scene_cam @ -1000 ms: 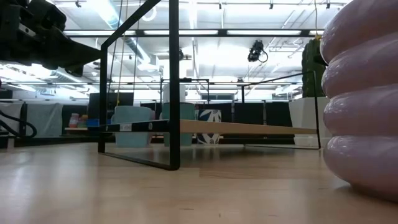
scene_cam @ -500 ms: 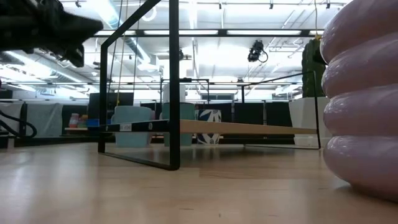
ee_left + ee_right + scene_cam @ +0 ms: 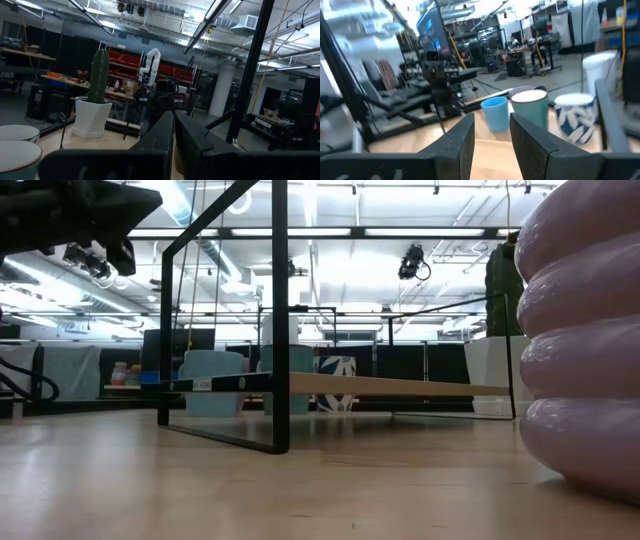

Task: Place coffee mugs
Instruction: Put the blue brown mug on the shelf

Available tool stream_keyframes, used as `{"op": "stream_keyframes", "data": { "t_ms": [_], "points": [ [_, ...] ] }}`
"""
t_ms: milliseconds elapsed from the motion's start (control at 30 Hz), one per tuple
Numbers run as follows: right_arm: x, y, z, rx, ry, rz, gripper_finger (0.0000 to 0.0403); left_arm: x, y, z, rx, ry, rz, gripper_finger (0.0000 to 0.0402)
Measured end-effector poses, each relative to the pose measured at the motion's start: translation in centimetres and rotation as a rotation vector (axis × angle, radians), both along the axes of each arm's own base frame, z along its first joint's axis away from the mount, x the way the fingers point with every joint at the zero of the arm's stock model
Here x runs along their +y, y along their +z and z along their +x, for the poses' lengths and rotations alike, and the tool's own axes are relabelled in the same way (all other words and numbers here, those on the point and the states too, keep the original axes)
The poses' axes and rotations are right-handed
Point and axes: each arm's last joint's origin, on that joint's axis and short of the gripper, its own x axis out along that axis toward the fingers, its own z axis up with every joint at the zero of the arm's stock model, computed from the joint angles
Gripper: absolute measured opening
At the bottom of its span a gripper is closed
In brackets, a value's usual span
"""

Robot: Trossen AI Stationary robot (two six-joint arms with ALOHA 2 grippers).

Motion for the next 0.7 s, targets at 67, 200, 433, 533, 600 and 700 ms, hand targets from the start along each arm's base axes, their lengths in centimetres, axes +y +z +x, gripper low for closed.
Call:
{"op": "stream_keyframes", "data": {
  "t_ms": [67, 200, 433, 533, 600, 700],
  "points": [
    [0.0, 0.5, 0.0, -0.008, 0.022, 0.008, 0.013, 0.0, 0.2, -0.1, -0.021, 0.001, -0.006, 0.0023],
    [0.0, 2.5, -0.1, -0.012, 0.066, -0.016, 0.013, 0.2, 0.7, -0.3, -0.063, 0.063, 0.046, 0.0023],
    [0.2, 5.4, 0.7, 0.054, 0.014, -0.102, 0.013, 0.8, 2.5, -0.6, -0.079, 0.245, 0.219, 0.0023],
    [0.7, 6.6, 1.6, 0.131, 0.015, -0.135, 0.013, 1.2, 2.9, -0.7, -0.086, 0.318, 0.286, 0.0023],
    [1.0, 7.4, 2.3, 0.211, 0.024, -0.141, 0.013, 1.4, 3.2, -0.9, -0.104, 0.354, 0.298, 0.0023],
    [1.6, 8.6, 3.6, 0.347, 0.031, -0.136, 0.013, 1.7, 3.2, -0.9, -0.104, 0.382, 0.294, 0.0023]
  ]
}}
